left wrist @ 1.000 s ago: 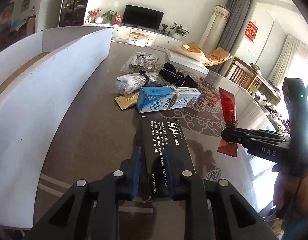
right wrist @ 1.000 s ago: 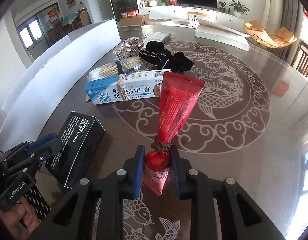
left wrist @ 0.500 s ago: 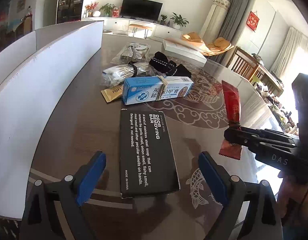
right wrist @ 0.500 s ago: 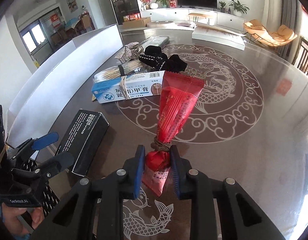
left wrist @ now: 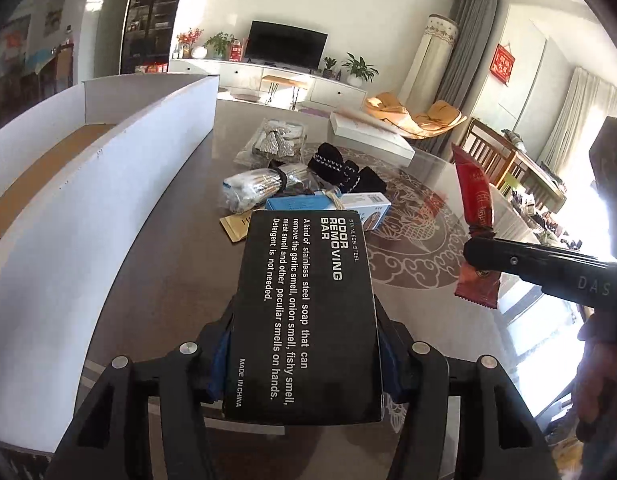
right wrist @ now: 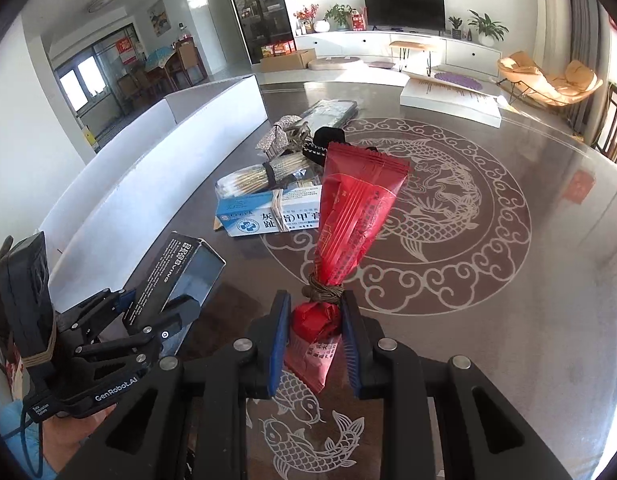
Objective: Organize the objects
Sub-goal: 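Carry both held items over the white box and open both tools to drop them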
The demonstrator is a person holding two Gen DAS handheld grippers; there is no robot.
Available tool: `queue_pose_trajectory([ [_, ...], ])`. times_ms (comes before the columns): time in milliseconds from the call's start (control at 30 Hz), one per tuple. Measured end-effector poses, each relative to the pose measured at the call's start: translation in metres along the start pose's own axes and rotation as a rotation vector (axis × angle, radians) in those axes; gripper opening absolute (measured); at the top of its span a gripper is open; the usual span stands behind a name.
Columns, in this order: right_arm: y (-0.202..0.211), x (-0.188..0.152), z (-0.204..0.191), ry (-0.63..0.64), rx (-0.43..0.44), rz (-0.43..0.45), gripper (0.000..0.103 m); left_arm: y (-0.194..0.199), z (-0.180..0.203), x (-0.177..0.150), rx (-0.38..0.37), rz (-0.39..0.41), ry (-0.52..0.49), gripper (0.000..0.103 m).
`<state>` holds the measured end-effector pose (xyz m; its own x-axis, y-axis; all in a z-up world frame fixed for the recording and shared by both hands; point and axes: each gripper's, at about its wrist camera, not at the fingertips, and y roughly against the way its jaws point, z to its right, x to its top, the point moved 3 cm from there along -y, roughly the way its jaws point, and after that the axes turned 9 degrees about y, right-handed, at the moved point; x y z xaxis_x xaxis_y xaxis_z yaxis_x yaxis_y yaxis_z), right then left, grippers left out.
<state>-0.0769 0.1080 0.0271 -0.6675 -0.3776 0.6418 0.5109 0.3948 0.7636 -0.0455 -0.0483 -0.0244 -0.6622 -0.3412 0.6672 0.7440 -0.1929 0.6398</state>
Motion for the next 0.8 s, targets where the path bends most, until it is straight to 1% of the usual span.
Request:
queue_pose_trajectory([
  [67, 0.003, 0.024, -0.018, 0.022, 0.036, 0.038, 0.026, 0.031, -0.007, 0.019, -0.023, 0.065, 0.031, 0.058],
  [167, 0.003, 0.065, -0.06, 0.08, 0.11, 0.091, 0.026, 0.073, -0.035, 0.051, -0.015, 0.164, 0.093, 0.058],
  [233, -0.003, 0.091, -0.096, 0.127, 0.17, 0.112, 0.026, 0.092, -0.064, 0.07, 0.02, 0.207, 0.138, 0.058],
  [300, -0.014, 0.111, -0.136, 0.173, 0.233, 0.117, 0.026, 0.103, -0.096, 0.083, 0.09, 0.233, 0.164, 0.058],
  [400, -0.041, 0.129, -0.194, 0.26, 0.29, 0.09, 0.026, 0.104, -0.149, 0.097, 0.198, 0.221, 0.216, 0.058],
  [467, -0.064, 0.133, -0.225, 0.299, 0.313, 0.055, 0.026, 0.101, -0.181, 0.102, 0.271, 0.202, 0.243, 0.058],
  [533, -0.084, 0.13, -0.248, 0.318, 0.319, 0.019, 0.026, 0.096, -0.212, 0.104, 0.354, 0.165, 0.305, 0.058],
  [567, -0.094, 0.127, -0.256, 0.32, 0.322, 0.004, 0.026, 0.092, -0.226, 0.104, 0.384, 0.144, 0.336, 0.06],
  [600, -0.102, 0.124, -0.261, 0.32, 0.32, -0.01, 0.028, 0.088, -0.237, 0.104, 0.395, 0.124, 0.359, 0.067],
  [633, -0.109, 0.121, -0.265, 0.319, 0.314, -0.023, 0.038, 0.085, -0.245, 0.104, 0.392, 0.106, 0.376, 0.074],
  [667, -0.112, 0.117, -0.266, 0.316, 0.304, -0.027, 0.049, 0.081, -0.25, 0.104, 0.394, 0.093, 0.387, 0.088],
  [700, -0.112, 0.114, -0.266, 0.309, 0.298, -0.016, 0.074, 0.081, -0.252, 0.104, 0.398, 0.092, 0.393, 0.089],
  [733, -0.108, 0.111, -0.263, 0.303, 0.292, 0.01, 0.086, 0.08, -0.252, 0.104, 0.405, 0.096, 0.393, 0.089],
  [800, -0.096, 0.106, -0.255, 0.307, 0.267, 0.061, 0.087, 0.08, -0.247, 0.103, 0.431, 0.108, 0.379, 0.092],
])
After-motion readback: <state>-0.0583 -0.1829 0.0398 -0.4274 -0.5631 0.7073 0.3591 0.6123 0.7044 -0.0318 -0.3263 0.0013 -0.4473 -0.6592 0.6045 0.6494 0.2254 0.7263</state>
